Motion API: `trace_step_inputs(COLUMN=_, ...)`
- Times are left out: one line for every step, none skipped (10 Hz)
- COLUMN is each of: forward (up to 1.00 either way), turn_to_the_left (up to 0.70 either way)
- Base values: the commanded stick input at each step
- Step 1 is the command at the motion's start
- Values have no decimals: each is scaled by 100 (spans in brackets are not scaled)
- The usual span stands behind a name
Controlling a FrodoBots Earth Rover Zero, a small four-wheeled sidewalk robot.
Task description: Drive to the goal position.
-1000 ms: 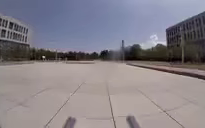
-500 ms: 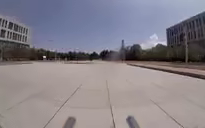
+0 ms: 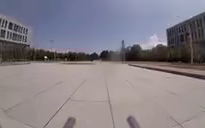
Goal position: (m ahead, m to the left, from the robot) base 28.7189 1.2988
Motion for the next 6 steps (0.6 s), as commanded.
trace_step_inputs(forward=100, turn_to_the_left=0)
trace_step_inputs(forward=100, turn_to_the_left=0)
trace_step_inputs(forward=100, turn_to_the_left=0)
trace_step_inputs(forward=100, turn_to_the_left=0)
trace_step_inputs(forward=100, turn_to_the_left=0)
trace_step_inputs(forward=100, turn_to_the_left=0)
